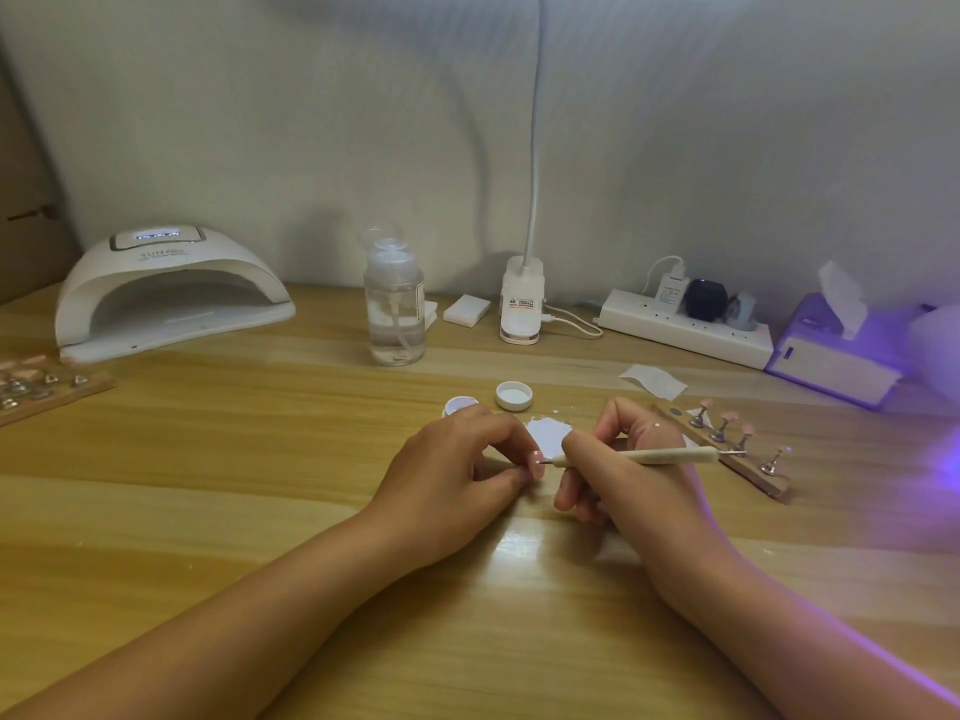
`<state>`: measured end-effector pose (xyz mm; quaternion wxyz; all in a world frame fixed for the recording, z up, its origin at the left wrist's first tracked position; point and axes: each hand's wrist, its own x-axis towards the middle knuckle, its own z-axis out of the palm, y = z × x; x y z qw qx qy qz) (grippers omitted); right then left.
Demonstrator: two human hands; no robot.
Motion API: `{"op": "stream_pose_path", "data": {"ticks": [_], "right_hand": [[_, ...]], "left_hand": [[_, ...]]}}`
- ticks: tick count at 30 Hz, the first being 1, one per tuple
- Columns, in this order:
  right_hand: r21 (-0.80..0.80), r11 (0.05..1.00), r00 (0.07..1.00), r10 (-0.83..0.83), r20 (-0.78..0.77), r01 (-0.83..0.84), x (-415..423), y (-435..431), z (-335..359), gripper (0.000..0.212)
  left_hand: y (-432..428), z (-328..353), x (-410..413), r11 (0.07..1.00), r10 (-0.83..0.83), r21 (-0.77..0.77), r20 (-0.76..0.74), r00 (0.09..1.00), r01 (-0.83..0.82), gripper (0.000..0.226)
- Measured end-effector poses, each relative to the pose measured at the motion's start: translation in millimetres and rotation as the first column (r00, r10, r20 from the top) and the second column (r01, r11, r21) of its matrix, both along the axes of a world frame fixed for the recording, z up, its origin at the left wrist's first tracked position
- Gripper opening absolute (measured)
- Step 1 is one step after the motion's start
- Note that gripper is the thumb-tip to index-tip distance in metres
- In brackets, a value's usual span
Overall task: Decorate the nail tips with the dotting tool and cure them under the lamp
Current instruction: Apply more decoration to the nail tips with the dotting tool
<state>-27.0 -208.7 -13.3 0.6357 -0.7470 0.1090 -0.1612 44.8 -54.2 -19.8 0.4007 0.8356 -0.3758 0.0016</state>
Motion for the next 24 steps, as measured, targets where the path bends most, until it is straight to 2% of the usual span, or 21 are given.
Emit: {"op": "stream_pose_path", "data": {"ticks": [20, 22, 24], "right_hand": [[0.026, 1.0, 1.0, -0.002, 0.021, 0.001, -2.1, 0.8, 2.3, 0.018], [0.079, 0.997, 0.997, -0.018, 0.074, 0.012, -3.8, 1.0, 3.7, 0.019], [0.139, 0.989, 0.977, -0.081, 0.198, 0.054, -5.9, -0.4, 5.7, 0.024]], "left_hand": [[-0.2, -0.2, 0.1, 1.0, -0.001, -0.009, -0.015, 1.0, 0.001, 0.021], [0.0, -0.5, 0.0, 1.0, -0.002, -0.01, -0.02, 1.0, 0.001, 0.02], [0.1, -0.7, 0.1, 1.0, -0.001, -0.013, -0.025, 1.0, 0.001, 0.019]]}}
